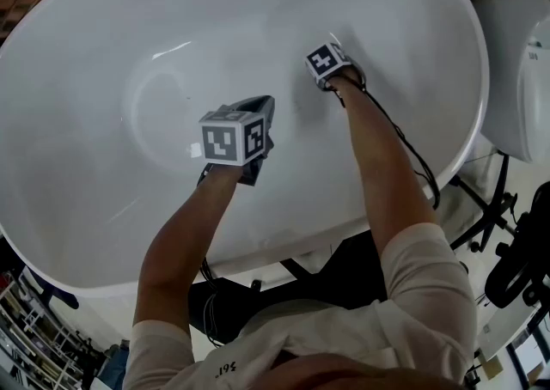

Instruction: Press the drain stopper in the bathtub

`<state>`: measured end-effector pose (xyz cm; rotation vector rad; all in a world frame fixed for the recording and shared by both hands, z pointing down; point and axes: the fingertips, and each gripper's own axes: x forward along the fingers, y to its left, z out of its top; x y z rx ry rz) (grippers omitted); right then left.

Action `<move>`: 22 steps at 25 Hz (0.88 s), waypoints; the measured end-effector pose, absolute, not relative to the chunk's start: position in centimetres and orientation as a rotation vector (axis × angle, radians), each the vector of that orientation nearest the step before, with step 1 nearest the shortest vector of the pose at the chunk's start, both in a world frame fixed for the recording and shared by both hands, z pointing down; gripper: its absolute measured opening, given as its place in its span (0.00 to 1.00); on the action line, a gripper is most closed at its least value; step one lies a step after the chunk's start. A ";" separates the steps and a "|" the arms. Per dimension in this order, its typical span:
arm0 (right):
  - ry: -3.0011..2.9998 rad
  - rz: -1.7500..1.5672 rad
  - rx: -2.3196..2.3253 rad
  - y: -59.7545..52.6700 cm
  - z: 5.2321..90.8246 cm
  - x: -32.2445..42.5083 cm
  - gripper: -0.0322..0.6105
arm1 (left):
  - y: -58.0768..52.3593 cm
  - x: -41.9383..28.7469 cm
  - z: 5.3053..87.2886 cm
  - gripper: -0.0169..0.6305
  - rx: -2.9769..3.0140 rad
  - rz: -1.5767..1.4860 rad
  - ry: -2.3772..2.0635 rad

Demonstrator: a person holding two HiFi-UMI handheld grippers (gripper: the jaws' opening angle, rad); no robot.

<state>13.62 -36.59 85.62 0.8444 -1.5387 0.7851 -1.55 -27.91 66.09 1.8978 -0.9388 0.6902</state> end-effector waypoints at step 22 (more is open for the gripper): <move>-1.744 0.657 1.018 -38.0 65.0 11.7 0.20 | -26.5 -3.3 50.1 0.04 2.060 0.446 -1.159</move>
